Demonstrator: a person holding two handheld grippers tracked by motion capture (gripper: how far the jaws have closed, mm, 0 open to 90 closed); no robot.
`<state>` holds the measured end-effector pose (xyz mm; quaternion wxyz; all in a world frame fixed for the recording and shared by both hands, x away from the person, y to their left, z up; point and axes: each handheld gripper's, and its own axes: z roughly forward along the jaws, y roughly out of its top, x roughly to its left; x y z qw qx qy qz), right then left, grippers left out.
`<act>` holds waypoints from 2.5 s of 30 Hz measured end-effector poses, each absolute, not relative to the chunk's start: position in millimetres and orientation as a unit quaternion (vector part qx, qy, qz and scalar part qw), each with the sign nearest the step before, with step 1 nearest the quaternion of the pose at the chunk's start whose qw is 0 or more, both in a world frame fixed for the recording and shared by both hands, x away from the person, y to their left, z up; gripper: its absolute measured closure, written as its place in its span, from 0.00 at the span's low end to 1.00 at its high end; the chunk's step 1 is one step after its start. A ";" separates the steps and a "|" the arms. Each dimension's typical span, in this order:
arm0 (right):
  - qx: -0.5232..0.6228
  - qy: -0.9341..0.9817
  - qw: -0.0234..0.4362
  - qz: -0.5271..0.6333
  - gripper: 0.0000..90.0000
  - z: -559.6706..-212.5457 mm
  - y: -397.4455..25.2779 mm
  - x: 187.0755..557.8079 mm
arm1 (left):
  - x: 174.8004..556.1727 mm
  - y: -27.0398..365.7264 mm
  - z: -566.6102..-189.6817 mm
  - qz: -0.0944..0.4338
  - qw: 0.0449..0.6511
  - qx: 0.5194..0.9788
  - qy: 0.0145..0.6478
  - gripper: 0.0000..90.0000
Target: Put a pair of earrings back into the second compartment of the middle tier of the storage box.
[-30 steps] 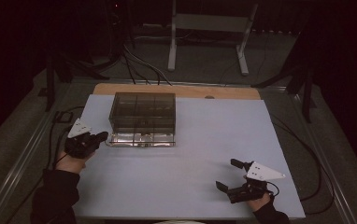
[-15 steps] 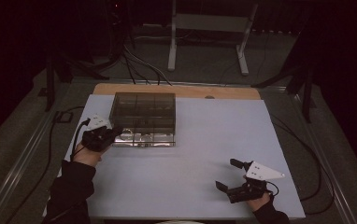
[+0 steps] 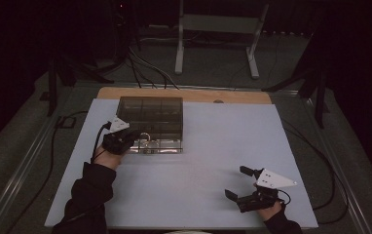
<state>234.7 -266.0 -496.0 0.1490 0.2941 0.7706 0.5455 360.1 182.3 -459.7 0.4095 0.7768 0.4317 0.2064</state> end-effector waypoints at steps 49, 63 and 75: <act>0.296 0.770 0.149 0.545 0.00 -496.4 -265.5 235.6 | 293.5 191.9 -450.2 0.131 0.481 0.790 0.358 0.03; 0.294 0.772 0.150 0.543 0.00 -496.1 -264.9 235.1 | 275.7 203.6 -476.1 0.108 0.483 0.800 0.341 0.01; 0.293 0.774 0.150 0.541 0.00 -496.6 -264.3 235.3 | 266.0 221.9 -485.5 0.125 0.490 0.787 0.354 0.01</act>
